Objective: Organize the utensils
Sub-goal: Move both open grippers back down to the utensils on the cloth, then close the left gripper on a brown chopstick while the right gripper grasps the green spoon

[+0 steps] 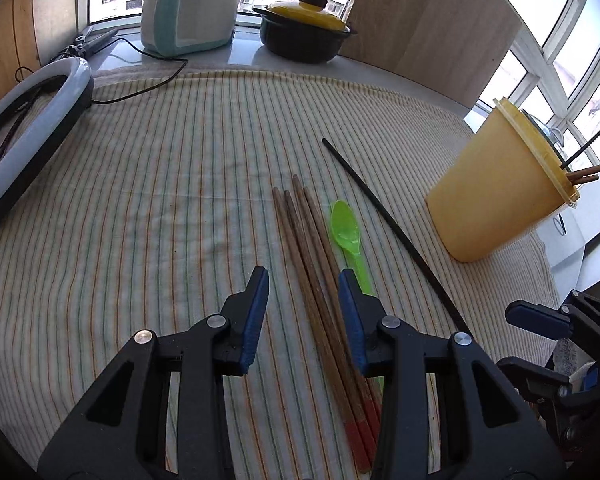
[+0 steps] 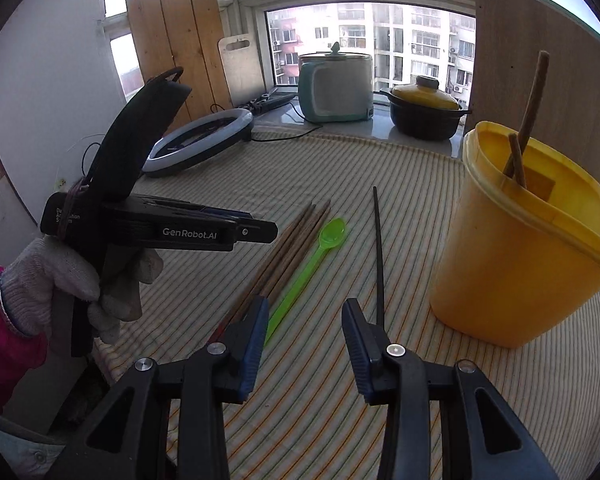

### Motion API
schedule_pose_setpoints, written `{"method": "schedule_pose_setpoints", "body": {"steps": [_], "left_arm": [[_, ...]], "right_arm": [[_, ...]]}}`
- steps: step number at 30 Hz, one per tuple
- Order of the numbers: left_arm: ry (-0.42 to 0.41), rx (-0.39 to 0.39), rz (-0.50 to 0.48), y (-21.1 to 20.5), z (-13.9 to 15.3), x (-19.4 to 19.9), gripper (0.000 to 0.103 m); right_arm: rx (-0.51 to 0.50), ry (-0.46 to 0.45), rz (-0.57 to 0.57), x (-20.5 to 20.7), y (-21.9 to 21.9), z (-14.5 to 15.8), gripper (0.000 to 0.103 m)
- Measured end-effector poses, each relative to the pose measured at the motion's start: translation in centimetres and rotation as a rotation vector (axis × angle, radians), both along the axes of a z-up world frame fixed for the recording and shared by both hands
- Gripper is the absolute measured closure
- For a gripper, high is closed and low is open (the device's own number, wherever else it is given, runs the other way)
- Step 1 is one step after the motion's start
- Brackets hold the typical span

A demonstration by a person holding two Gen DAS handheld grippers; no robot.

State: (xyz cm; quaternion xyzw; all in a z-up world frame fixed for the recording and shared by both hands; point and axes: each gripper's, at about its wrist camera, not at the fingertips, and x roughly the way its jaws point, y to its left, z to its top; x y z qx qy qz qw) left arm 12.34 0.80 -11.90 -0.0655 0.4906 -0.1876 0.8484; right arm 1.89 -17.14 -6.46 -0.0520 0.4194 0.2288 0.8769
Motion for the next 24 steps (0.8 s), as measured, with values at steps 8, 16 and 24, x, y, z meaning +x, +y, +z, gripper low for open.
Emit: {"method": "schedule_pose_setpoints", "body": {"steps": [8, 16, 24], "left_arm": [[0.000, 0.071, -0.002, -0.7, -1.3, 0.0, 0.077], [-0.017, 0.136, -0.018, -1.6, -1.4, -0.1, 0.079], [-0.024, 0.252, -0.069, -3.4, -1.8, 0.5, 0.088]], "right_arm": [[-0.025, 0.056, -0.011, 1.5, 1.1, -2.5, 0.066], [-0.035, 0.077, -0.035, 3.3, 1.9, -3.1, 0.067], [-0.061, 0.077, -0.035, 3.9, 2.6, -3.3, 0.067]]}}
